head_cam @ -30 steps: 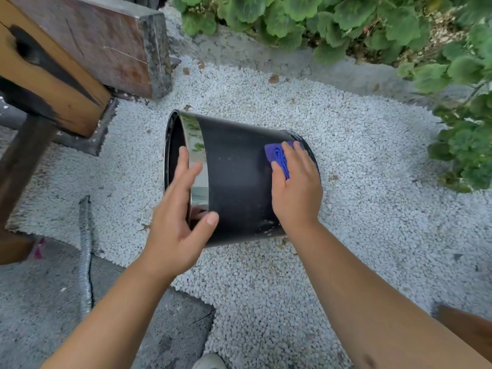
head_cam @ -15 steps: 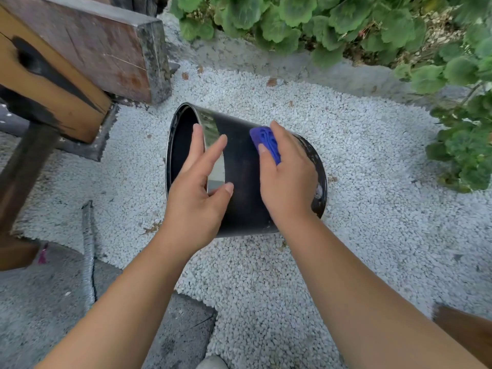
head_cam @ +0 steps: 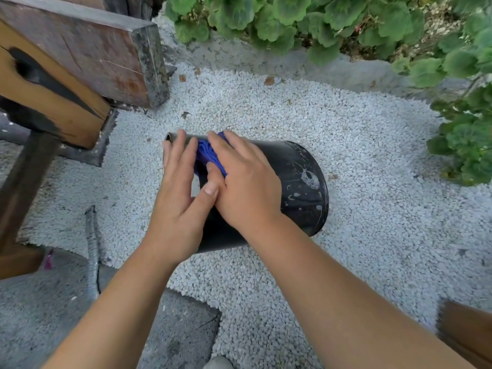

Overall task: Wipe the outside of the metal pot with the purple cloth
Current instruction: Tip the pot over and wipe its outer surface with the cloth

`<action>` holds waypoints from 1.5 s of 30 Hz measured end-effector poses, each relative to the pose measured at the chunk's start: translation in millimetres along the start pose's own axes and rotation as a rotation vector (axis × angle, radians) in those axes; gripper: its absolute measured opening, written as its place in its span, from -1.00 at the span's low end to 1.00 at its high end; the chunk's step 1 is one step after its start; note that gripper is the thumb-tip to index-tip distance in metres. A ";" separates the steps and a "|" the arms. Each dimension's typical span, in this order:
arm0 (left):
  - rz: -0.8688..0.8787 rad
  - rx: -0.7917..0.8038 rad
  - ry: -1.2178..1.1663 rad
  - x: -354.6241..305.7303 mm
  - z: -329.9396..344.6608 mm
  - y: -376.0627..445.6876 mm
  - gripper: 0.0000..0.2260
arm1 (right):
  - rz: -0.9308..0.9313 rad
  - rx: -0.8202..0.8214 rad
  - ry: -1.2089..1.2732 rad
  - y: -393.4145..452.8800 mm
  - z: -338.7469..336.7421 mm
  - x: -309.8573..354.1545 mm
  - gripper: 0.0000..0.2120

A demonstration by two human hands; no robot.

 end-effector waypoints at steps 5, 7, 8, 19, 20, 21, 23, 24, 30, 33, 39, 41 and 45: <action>-0.077 -0.046 0.061 7.5 -7.3 0.3 -0.31 | 0.141 0.070 -0.040 0.6 -2.2 -43.9 -0.56; -0.110 -0.067 0.045 8.8 -8.6 0.9 -0.31 | 0.200 0.070 -0.062 1.9 -5.8 -63.8 -0.56; -0.125 -0.076 0.043 8.1 -7.7 1.8 -0.32 | 0.228 0.065 -0.071 3.2 -6.9 -73.6 -0.56; -0.176 0.042 0.010 -5.7 6.9 18.9 -0.25 | 0.414 0.022 0.098 9.4 -26.5 -110.6 -0.57; -0.184 0.030 -0.009 -6.3 7.0 19.5 -0.25 | 0.413 -0.002 0.153 9.3 -30.3 -101.0 -0.57; -0.190 0.013 -0.026 -6.3 7.8 20.7 -0.25 | 0.388 -0.033 0.187 9.1 -33.4 -85.3 -0.58; -0.198 -0.010 -0.071 -7.4 8.7 25.9 -0.27 | 0.274 -0.098 0.208 7.8 -34.4 -39.0 -0.60; -0.195 -0.012 -0.116 -8.6 9.1 29.1 -0.30 | 0.217 -0.116 0.229 5.6 -31.7 -16.0 -0.61; -0.290 -0.093 -0.222 0.7 1.6 23.1 -0.25 | 0.079 -0.111 0.165 -9.7 -18.4 -2.3 -0.65; -0.294 -0.086 -0.139 -1.2 -0.7 20.7 -0.24 | 0.164 -0.109 0.095 -7.9 -18.5 -42.1 -0.64; -0.205 0.046 -0.105 -8.4 5.0 20.6 -0.14 | 0.401 -0.120 0.056 -9.8 -24.9 -107.9 -0.63; -0.139 0.176 -0.156 -6.1 6.2 17.7 -0.09 | 0.412 -0.141 0.049 -11.6 -25.3 -110.1 -0.63; 0.074 0.158 -0.045 4.3 -7.5 3.4 -0.25 | 0.404 -0.157 0.038 -12.4 -23.1 -108.2 -0.62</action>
Point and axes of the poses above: each hand's wrist, its own y-axis towards the middle knuckle, its own z-axis out of the palm, x = y × z, the point moved 6 cm from there along y, towards the middle knuckle, and after that the axes turned 5 degrees about z, right-handed, at the moved point
